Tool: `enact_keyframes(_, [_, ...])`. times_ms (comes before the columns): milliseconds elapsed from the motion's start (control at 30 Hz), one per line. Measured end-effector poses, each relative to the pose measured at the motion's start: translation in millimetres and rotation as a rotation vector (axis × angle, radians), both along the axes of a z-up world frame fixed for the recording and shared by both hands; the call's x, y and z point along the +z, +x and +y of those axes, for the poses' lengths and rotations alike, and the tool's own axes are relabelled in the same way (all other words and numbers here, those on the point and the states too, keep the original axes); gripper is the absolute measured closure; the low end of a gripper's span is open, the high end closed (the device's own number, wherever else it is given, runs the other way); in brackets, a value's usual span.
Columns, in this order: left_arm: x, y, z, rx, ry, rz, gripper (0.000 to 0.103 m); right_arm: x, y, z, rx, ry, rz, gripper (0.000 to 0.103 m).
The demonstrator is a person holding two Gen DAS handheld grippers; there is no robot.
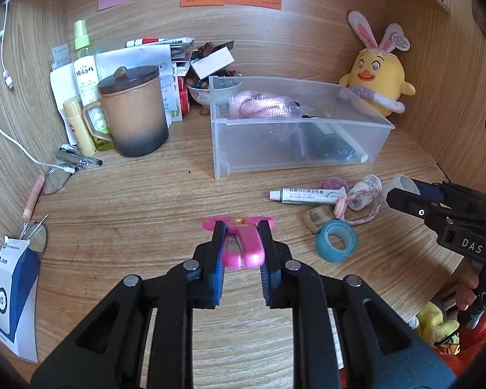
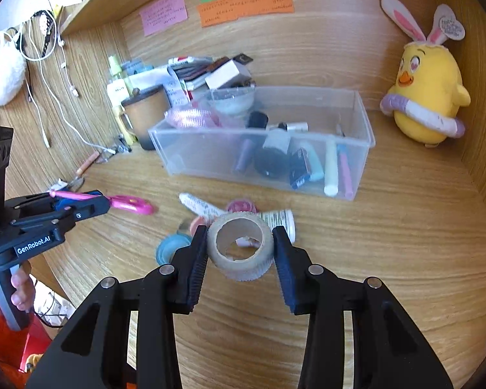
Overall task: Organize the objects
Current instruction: 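Lift the scissors and white tape roll over the clear box with both tools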
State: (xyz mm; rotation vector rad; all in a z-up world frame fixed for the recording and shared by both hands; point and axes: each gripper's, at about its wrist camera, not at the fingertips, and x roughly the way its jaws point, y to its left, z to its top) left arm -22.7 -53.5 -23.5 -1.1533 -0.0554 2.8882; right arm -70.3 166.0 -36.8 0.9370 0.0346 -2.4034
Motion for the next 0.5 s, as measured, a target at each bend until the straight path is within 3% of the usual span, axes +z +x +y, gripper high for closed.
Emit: enact_keyframes(500, [62,-16,9,-0.018,0.037,0.184,0.085,39,-25,18,-0.036,-0.046,0.097,0.067])
